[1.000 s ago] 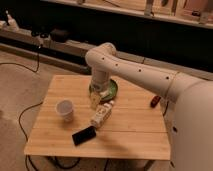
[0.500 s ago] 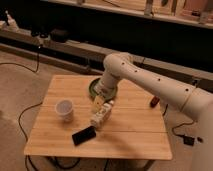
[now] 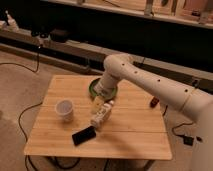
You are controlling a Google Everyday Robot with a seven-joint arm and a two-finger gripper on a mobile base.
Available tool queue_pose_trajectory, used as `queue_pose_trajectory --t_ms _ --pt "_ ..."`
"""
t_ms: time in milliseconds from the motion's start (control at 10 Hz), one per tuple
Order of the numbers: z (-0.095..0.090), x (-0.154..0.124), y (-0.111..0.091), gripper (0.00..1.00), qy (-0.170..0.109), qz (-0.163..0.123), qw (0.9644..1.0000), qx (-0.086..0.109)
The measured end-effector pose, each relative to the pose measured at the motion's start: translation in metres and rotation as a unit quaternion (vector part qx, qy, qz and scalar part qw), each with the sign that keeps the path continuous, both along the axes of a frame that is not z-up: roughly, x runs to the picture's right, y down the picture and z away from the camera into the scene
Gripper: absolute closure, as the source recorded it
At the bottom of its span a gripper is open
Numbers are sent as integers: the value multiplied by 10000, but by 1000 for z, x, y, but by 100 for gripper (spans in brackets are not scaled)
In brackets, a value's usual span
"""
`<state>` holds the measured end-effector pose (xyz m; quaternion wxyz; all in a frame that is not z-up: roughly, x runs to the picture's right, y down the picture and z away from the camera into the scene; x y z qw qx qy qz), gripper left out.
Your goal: Place the eraser in the ceramic cup
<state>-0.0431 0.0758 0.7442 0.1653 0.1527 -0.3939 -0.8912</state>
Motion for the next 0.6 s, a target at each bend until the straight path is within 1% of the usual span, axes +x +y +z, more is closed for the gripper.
queue_pose_trajectory --t_ms 100,200,300,400,500,600 --pt "1 -17 6 20 -312 -271 9991 56" --pt "2 -35 13 20 -617 -548 9965 95" --pt "4 -49 22 20 -874 -813 9928 75" --pt "5 -54 28 20 -965 -920 9911 44" --pt "10 -64 42 20 -1117 -1128 9873 -77" --pt "14 -69 52 20 -1196 -1219 9852 -168"
